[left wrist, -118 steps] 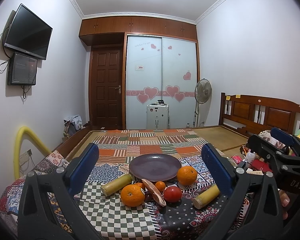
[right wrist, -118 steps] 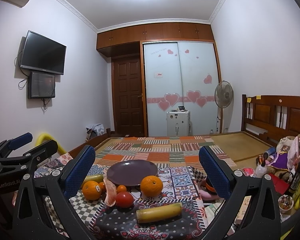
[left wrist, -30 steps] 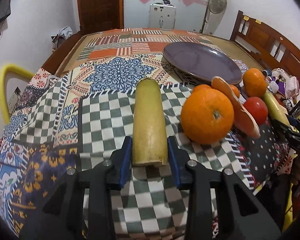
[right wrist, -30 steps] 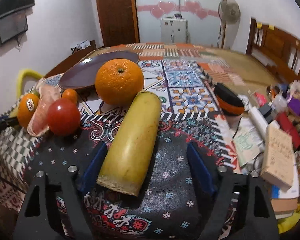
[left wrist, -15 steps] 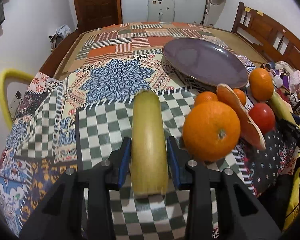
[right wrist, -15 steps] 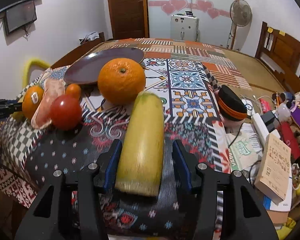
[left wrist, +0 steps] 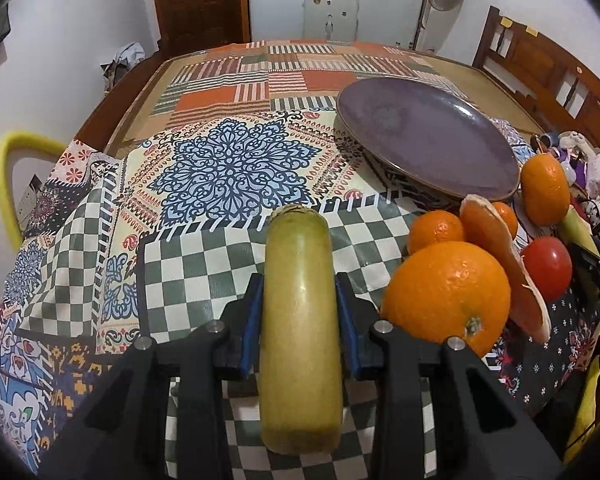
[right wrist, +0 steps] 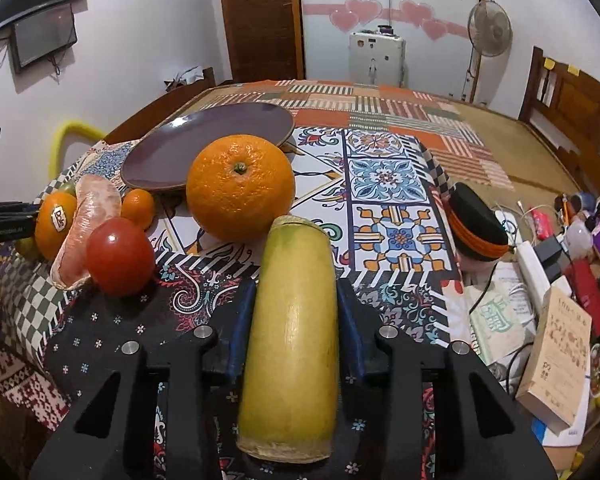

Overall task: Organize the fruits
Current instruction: 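Close the left gripper on one corn cob while the right gripper grasps the other cob, then carry both corn cobs over the purple plate and lower them onto it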

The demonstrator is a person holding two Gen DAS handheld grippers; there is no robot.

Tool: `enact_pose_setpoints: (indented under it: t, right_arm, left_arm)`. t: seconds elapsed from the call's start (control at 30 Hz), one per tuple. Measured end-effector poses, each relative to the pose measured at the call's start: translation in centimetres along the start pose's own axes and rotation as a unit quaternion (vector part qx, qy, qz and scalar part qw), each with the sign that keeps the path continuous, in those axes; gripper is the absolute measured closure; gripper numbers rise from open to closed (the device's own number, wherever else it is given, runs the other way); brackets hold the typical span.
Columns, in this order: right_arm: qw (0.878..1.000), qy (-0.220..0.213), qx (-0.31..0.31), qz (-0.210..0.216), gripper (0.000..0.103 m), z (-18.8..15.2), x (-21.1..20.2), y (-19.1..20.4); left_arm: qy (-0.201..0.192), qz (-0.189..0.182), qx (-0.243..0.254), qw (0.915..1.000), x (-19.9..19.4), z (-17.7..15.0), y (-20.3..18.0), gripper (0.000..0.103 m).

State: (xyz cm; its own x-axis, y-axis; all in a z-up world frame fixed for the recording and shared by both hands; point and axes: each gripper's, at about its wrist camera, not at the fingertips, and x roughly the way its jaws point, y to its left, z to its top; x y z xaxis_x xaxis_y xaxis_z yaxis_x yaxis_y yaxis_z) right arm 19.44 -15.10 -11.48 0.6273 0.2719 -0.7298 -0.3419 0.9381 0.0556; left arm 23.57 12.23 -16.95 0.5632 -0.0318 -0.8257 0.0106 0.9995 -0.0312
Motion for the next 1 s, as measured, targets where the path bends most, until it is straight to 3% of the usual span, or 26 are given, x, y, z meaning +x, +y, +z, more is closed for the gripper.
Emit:
enact_pose_setpoints:
  t: [0.23, 0.7, 1.0]
  right_arm:
    - [1.0, -0.029, 0.003, 0.001, 0.067, 0.5, -2.1, -0.5]
    - [0.995, -0.095, -0.012, 0.012, 0.067, 4.2, -4.9, 0.4]
    - [0.992, -0.121, -0.039, 0.017, 0.067, 7.3, -4.9, 2.2]
  left_arm:
    - [-0.03, 0.001, -0.005, 0.9996, -2.4, -0.3, 0.1, 0.069]
    - [-0.138, -0.009, -0.001, 0.9904, -10.5, 2.2, -2.4, 0.069]
    - [-0.173, -0.022, 0.006, 0.9847, -11.3, 5.0, -4.7, 0.069]
